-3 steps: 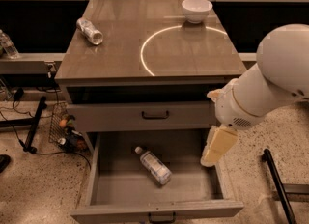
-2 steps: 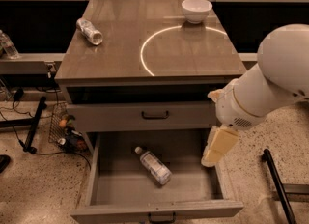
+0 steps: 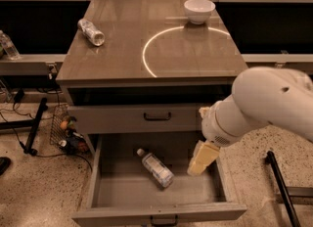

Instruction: Pick blue plastic bottle from middle drawer and place on counter

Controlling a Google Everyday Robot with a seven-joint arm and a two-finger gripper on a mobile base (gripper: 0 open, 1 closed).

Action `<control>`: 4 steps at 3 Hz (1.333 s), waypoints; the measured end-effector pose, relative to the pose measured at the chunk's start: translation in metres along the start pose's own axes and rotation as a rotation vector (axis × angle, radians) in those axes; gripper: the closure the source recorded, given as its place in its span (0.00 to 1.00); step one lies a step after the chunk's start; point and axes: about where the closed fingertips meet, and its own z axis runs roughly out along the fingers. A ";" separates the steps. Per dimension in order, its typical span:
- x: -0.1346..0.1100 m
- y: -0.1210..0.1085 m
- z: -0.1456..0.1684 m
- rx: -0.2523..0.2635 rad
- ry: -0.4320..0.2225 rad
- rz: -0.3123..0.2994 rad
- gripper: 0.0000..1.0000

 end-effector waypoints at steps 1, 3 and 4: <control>0.003 -0.012 0.039 0.033 -0.026 0.035 0.00; 0.002 -0.019 0.084 0.055 -0.070 0.083 0.00; -0.008 -0.008 0.131 0.011 -0.123 0.133 0.00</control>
Offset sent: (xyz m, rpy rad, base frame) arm 0.0593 0.0257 -0.1256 0.1152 -0.0500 -0.1479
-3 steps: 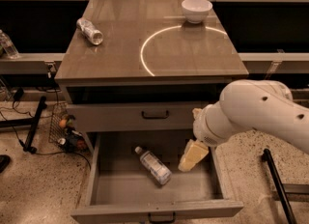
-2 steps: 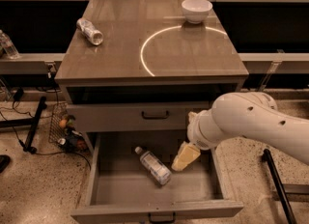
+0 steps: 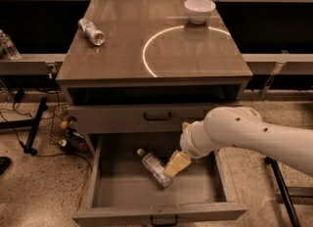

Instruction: Pick blue plastic bottle from middle drawer and place on counter

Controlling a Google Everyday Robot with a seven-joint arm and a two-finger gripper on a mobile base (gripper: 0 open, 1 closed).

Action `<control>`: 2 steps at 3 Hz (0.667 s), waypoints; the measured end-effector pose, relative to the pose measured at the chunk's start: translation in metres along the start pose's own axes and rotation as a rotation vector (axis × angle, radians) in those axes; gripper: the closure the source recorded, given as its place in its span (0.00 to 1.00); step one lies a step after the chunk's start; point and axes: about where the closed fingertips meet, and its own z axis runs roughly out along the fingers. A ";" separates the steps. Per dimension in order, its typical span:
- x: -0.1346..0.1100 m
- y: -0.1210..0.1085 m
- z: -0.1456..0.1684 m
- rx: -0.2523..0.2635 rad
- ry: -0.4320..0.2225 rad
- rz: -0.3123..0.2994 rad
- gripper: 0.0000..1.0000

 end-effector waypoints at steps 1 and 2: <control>0.000 0.011 0.057 -0.041 -0.020 0.059 0.00; -0.001 0.021 0.108 -0.055 -0.031 0.105 0.00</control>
Offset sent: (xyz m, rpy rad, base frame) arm 0.0303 0.0964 -0.1515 0.1249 0.0784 -0.1188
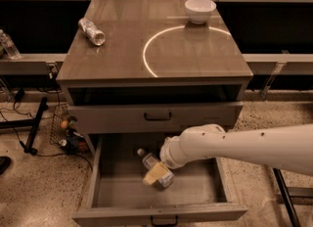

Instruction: Pick blue plastic bottle from middle drawer and place on counter

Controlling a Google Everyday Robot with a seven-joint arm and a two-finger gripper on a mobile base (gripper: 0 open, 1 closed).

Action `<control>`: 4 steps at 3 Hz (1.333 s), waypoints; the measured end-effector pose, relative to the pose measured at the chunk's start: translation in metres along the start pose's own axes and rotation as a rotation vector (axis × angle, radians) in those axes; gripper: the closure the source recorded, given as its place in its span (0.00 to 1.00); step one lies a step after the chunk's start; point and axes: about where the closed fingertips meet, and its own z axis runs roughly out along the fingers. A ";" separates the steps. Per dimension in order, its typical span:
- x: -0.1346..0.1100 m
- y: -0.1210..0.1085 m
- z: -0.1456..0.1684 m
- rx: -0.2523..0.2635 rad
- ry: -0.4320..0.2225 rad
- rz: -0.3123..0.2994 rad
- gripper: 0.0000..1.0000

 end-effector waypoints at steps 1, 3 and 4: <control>0.007 -0.003 0.044 0.024 -0.015 0.047 0.00; 0.031 -0.025 0.103 0.091 -0.032 0.145 0.00; 0.049 -0.025 0.128 0.103 -0.016 0.193 0.00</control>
Offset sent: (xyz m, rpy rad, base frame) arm 0.0381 0.0201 -0.1162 0.0409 -0.0251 -0.1895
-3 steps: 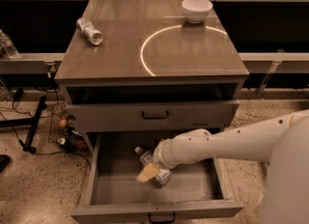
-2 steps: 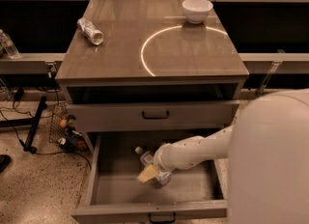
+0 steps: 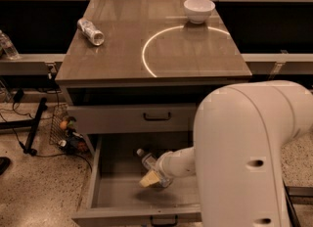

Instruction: Pick blue plastic bottle from middle drawer and place on counter

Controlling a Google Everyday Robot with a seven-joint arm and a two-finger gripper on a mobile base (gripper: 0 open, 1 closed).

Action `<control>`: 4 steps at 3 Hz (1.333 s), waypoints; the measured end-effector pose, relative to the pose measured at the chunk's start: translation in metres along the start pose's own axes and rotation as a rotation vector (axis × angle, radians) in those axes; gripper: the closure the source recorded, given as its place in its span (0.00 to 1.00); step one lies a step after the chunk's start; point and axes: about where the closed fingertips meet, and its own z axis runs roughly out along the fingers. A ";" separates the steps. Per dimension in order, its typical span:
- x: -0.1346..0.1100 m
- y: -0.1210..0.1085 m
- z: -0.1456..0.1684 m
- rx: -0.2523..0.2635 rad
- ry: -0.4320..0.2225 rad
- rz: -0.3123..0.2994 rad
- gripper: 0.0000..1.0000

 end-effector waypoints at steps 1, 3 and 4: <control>0.007 0.003 0.013 0.002 0.014 0.017 0.00; 0.015 0.007 0.017 0.013 0.004 0.042 0.49; 0.020 0.013 0.012 0.001 0.006 0.033 0.80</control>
Offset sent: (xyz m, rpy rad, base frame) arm -0.0074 0.0033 -0.0297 -0.0019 0.0181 -0.0514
